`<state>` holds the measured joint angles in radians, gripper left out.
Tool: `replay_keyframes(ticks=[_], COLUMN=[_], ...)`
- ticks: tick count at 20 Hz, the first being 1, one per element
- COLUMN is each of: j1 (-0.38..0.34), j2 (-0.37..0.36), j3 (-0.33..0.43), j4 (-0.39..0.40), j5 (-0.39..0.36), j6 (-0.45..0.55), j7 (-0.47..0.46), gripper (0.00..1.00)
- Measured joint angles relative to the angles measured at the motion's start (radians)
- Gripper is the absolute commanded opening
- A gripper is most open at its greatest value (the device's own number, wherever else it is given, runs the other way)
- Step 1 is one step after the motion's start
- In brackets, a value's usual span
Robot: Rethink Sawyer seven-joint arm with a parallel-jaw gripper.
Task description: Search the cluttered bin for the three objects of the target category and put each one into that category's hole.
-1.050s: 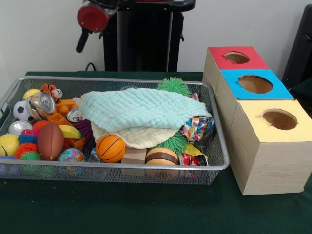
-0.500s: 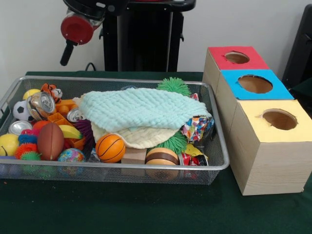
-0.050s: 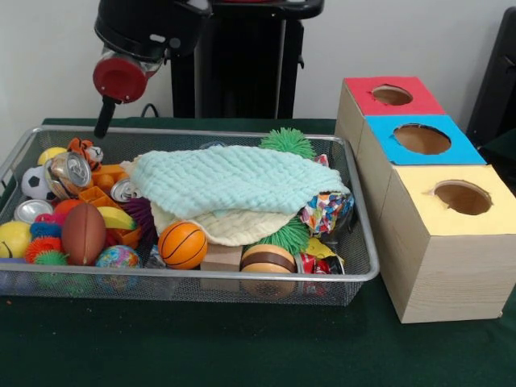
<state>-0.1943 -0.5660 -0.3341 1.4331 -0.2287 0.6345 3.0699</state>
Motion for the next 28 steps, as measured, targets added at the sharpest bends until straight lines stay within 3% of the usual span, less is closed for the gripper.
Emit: replay_keyframes(ticks=[17, 28], j1=[-0.001, -0.013], j2=[0.064, 0.079], j3=[0.002, 0.027], j4=[-0.006, 0.006], j5=[-0.097, -0.226], j6=[-0.007, -0.027], j7=[0.0, -0.005], gripper=[1.0, 1.0])
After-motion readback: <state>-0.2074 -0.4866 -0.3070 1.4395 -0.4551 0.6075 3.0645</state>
